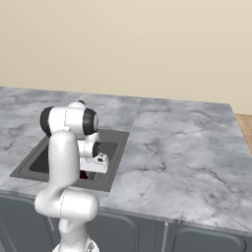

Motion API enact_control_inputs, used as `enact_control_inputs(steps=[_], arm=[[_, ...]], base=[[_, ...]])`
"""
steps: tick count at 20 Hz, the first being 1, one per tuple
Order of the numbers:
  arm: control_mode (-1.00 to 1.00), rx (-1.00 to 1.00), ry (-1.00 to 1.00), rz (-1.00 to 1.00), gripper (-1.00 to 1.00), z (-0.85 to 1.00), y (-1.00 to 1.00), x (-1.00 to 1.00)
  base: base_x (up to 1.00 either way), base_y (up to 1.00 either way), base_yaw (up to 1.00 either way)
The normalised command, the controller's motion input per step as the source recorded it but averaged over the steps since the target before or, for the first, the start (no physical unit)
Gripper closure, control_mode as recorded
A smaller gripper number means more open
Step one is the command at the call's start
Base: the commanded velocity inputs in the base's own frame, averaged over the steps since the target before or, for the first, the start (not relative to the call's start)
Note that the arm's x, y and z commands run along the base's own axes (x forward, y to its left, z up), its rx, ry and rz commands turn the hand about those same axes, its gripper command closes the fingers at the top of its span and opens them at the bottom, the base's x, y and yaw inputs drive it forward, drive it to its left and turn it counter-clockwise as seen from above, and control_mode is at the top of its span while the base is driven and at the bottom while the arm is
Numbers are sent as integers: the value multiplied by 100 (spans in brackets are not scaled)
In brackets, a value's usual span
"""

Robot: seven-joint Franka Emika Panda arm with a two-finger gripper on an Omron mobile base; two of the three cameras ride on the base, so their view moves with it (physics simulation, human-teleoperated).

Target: Pick the cup and strainer and place them in the sink. Then turn on the water.

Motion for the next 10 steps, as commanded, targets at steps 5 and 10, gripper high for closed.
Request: enact_control_inputs(steps=[5,10], arm=[[-100,0,0,0,100,0,0,0],[-100,0,0,0,-100,0,0,3]], base=[[0,0,0],[0,0,0]])
